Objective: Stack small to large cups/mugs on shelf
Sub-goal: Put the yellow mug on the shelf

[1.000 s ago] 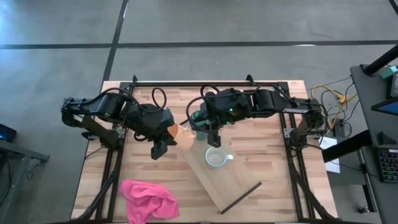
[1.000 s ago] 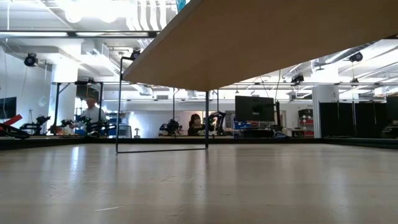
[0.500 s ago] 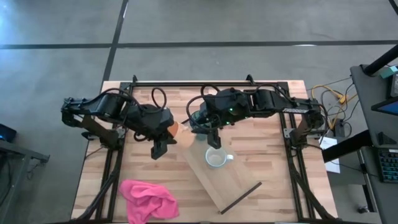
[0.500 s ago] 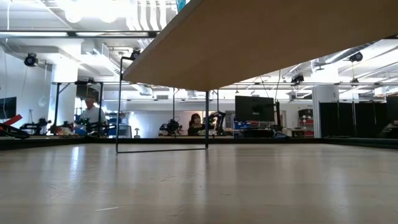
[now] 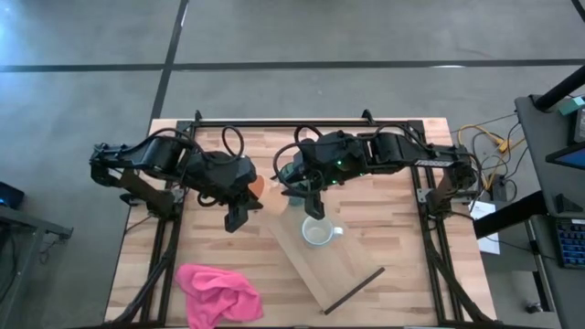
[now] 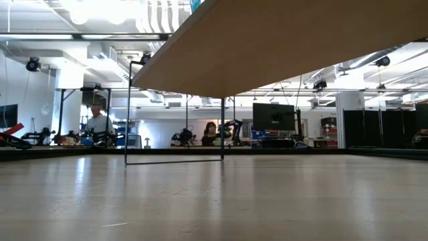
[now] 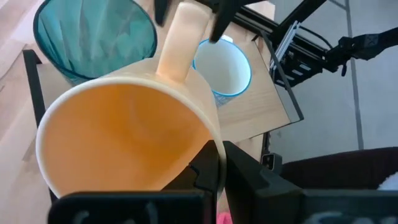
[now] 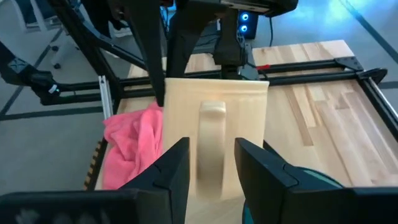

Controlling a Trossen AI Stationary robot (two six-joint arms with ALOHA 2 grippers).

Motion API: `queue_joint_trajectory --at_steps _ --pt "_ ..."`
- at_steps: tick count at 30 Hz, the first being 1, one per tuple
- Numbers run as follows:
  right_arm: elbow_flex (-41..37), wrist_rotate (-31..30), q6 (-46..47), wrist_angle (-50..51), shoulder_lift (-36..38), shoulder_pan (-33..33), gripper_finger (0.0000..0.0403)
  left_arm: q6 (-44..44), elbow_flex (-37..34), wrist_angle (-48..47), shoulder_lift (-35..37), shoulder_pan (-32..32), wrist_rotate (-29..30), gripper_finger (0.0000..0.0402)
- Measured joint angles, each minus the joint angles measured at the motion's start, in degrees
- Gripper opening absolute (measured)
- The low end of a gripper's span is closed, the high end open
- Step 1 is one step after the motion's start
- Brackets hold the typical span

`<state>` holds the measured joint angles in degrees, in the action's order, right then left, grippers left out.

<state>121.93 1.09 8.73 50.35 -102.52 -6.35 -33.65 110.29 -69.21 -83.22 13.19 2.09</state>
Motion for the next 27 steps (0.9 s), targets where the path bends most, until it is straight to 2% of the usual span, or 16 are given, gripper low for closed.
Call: queue_joint_trajectory --at_steps 6,14,27 --pt "0.0 -0.1 -1.8 -0.2 0.0 0.0 0.0111 0.0 0.0 1.7 0.0 0.0 0.0 0.0000" --pt "0.0 -0.2 -2.9 -0.2 0.0 0.0 0.0043 -0.1 0.0 1.6 0.0 0.0 0.0 0.0000" --pt "3.0 0.3 -3.1 -0.7 -0.1 -1.0 0.0043 -0.3 0.2 1.5 0.1 0.0 -0.6 0.0000"
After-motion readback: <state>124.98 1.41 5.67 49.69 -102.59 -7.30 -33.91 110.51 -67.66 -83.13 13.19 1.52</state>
